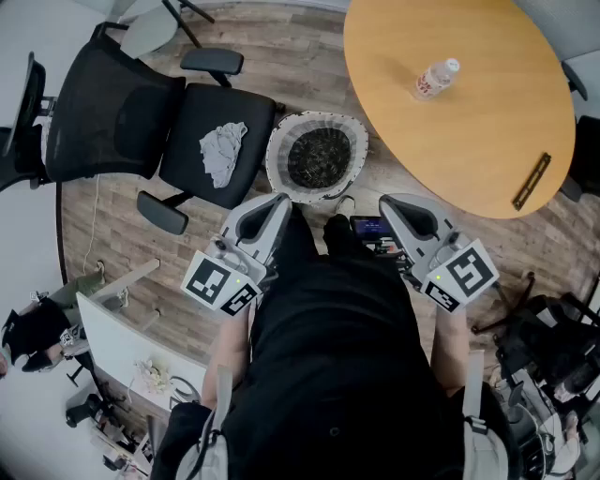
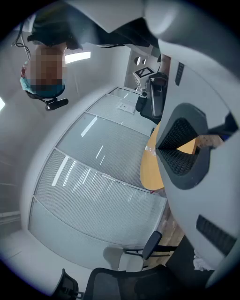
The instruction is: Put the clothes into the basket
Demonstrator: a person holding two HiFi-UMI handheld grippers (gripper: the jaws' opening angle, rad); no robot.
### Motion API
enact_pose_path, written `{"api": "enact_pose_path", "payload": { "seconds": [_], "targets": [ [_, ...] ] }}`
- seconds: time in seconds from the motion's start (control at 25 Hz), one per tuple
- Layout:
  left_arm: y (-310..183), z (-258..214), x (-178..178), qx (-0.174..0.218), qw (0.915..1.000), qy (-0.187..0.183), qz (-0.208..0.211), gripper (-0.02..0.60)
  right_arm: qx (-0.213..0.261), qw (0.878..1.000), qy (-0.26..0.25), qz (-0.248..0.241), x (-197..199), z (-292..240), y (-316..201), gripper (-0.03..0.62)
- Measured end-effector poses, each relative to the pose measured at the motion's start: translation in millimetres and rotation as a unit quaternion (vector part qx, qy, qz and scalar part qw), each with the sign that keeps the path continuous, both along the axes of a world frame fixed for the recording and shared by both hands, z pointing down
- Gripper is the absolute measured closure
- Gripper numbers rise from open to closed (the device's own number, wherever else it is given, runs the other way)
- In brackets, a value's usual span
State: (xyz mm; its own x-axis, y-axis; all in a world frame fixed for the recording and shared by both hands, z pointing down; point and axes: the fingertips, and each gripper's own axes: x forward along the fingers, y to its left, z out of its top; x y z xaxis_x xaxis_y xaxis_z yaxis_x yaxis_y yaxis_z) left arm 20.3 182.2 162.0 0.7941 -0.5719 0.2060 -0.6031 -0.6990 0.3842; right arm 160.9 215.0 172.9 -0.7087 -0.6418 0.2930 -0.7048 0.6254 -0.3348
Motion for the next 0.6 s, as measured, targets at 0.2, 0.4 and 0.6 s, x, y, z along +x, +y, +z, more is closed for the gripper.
{"api": "enact_pose_path", "payload": {
  "seconds": [0.2,0.4,0.6],
  "targets": [
    [0,1,0,0.001,1.0,-0.001,0.004,0.571,-0.005,1.0,-0.014,0.004,-3,1,-5,0.579],
    [3,6,-1,0.0,0.9999,-0.011,0.005,0.571,-0.013,1.0,-0.015,0.003,-6,5,-5,0.579],
    [4,12,-13,-0.007,0.9997,-0.023,-0.007,0.571,-0.02,1.0,-0.016,0.002,-12,9,-7,0.579]
  ]
}}
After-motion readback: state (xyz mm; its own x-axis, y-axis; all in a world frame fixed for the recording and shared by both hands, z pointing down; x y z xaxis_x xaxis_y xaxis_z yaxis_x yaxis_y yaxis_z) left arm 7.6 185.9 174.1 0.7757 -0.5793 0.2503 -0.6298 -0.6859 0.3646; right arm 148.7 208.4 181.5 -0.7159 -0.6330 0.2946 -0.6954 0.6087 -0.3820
